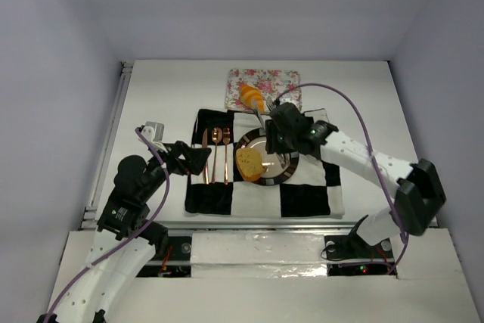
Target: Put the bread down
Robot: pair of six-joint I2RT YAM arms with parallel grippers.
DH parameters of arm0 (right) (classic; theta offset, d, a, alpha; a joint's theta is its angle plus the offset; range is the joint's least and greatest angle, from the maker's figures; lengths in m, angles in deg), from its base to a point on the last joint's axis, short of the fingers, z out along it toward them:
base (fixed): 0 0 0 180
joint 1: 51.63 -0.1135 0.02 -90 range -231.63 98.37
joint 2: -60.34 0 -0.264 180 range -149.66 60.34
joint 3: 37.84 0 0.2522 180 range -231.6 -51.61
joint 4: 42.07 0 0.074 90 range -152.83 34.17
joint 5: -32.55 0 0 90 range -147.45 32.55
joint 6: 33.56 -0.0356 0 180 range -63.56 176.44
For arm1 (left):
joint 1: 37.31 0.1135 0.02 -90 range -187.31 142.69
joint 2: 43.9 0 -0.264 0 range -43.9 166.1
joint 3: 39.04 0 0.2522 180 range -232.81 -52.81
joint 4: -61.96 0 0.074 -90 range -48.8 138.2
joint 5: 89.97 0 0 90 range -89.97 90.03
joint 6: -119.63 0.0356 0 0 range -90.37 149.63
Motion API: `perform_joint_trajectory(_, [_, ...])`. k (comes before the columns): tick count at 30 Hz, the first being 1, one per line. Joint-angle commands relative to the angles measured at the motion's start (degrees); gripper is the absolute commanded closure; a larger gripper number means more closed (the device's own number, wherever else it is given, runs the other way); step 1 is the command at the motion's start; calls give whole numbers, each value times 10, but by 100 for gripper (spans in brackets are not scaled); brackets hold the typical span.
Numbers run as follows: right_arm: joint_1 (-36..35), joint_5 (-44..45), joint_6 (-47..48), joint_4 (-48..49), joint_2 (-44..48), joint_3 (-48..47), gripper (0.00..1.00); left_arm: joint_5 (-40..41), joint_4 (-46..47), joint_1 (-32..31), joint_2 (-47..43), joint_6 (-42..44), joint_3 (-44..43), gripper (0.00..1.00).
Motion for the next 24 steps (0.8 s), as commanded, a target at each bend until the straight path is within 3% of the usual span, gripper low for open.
perform_joint_trajectory(1, [36,-2,88,-3,-56,-93,49,-10,21,-3,-5,3,3,2])
perform_joint_trajectory(12, [115,-67,176,-51,-258,-251,45,-16,23,-3,-13,3,3,1])
perform_joint_trajectory(21, [121,-114,205,-63,-319,-286,43,-19,23,-3,-16,4,4,1])
perform_joint_trajectory(24, [127,-113,203,-61,-329,-288,50,-18,23,-3,-15,3,4,2])
